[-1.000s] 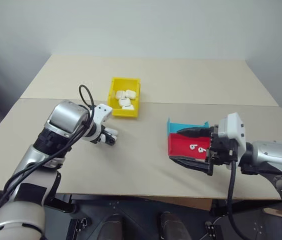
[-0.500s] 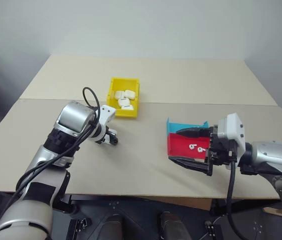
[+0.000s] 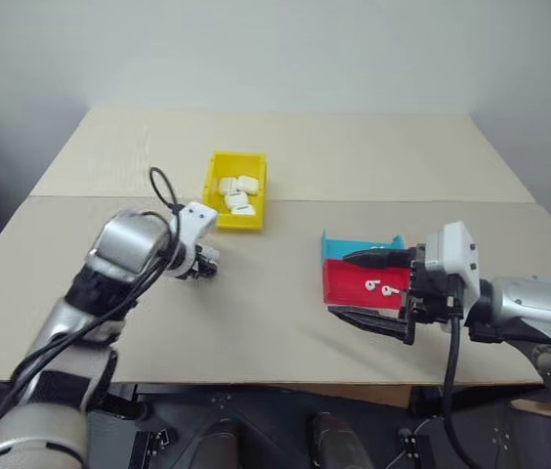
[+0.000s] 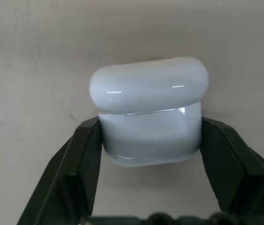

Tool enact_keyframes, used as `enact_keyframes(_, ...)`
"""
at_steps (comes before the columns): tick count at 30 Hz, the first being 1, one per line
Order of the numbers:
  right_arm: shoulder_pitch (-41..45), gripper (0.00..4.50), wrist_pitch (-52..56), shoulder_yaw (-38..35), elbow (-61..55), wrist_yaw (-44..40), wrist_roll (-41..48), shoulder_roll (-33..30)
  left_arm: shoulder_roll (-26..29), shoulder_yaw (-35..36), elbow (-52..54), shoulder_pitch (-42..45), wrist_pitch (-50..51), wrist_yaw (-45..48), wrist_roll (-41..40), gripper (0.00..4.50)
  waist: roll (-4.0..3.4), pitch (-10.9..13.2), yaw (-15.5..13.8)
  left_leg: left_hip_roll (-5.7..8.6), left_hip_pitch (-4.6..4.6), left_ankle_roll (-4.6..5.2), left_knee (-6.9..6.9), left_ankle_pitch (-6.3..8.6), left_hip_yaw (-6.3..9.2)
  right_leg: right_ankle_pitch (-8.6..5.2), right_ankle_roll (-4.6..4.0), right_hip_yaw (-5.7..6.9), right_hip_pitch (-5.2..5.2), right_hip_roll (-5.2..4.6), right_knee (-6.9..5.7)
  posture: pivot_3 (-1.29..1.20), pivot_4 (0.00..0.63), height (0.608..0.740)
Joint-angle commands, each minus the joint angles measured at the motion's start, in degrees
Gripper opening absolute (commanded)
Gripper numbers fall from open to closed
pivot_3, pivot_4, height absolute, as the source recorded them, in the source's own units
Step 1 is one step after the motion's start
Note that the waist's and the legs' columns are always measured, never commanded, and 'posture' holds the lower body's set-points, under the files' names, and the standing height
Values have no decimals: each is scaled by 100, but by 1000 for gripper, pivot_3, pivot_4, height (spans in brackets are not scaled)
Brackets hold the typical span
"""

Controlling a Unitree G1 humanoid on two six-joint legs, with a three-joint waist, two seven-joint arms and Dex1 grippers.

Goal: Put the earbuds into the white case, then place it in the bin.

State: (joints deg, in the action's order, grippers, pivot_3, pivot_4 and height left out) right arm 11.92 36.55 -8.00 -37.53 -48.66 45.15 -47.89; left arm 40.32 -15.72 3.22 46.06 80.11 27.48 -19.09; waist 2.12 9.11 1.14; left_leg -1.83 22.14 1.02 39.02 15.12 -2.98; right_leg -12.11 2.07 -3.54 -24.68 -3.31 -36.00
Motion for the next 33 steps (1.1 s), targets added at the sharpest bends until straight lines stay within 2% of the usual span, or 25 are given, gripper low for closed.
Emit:
enact_keyframes(1, 31, 4500, -206, -219, -35, 8, -20, 31, 346, 1082, 1362, -658, -1322, 728, -433, 2848, 0, 0, -13, 0, 6, 0, 0, 0, 0, 0, -1, -2, -8, -1, -4, 0, 150, 740)
enact_keyframes(4, 56, 4500, -258, -248, 136, -30, -66, 47, 135, 1966, 2019, -1447, -2657, 1269, -861, 2848, 0, 0, -67, 2, 19, -2, 5, -2, -5, 2, -1, -2, -23, -8, -7, 0, 150, 740)
enact_keyframes(7, 186, 4500, -235, -249, 381, -68, -124, -6, -504, 2647, 2296, -1862, -3346, 1618, -1641, 2848, -1, -1, -132, 5, 15, -2, 14, -2, -26, 3, 0, 5, -7, -11, -1, 0, 150, 740)
enact_keyframes(9, 313, 4500, -156, -224, 526, -77, -192, -106, -804, 2769, 2382, -1955, -3558, 1772, -2000, 2848, -1, 0, -143, 3, 6, -2, 21, -2, -37, 5, 2, 11, 9, -11, 5, 0, 150, 740)
enact_keyframes(13, 862, 4500, 168, 243, 758, 55, -865, -665, -1126, 2578, 2356, -2060, -4066, 2372, -2403, 2848, -3, -2, -117, 3, -11, -1, 21, -1, -40, 4, 3, 10, 28, -7, 8, 0, 150, 740)
enact_keyframes(18, 1889, 4500, 560, 1350, 1631, -523, -1605, -1168, -1343, 2008, 1915, -2016, -5080, 3547, -2300, 2848, -4, -2, -36, 2, -13, 0, 20, 0, -41, 4, 2, 10, 32, -3, 15, 0, 150, 740)
enact_keyframes(20, 2215, 4500, 267, 1857, 2023, -753, -2167, -1208, -1472, 1790, 1658, -1908, -5484, 3816, -2137, 2848, -3, -2, -36, 2, -14, 0, 20, 0, -42, 4, 2, 10, 34, -3, 16, 0, 150, 740)
enact_keyframes(23, 2600, 3878, -61, 2383, 2455, -1309, -2698, -1237, -1659, 1610, 1449, -1783, -5733, 3900, -2095, 2848, -4, -2, -37, 2, -9, 0, 20, 0, -41, 4, 3, 11, 31, -2, 18, 0, 150, 740)
enact_keyframes(25, 2829, 3239, -363, 2728, 2730, -1723, -3056, -1232, -1729, 1560, 1424, -1792, -5832, 3932, -2125, 2848, -4, -2, -22, 2, -5, 4, 20, 2, -41, 4, 4, 10, 28, -3, 22, 0, 150, 740)
enact_keyframes(28, 3095, 3239, -1137, 3219, 3336, -2071, -3873, -1195, -1735, 1500, 1419, -1846, -5965, 4002, -2096, 2848, -4, -2, -17, 1, -4, 9, 20, 5, -41, 4, 5, 9, 26, -3, 24, 0, 150, 740)
enact_keyframes(33, 3556, 3239, -1980, 3577, 4365, -2517, -4567, -791, -1673, 1474, 1523, -1914, -6025, 4081, -2182, 2848, -4, -2, -11, 0, -9, 8, 21, 4, -43, 5, 5, 9, 27, -2, 19, 0, 150, 740)
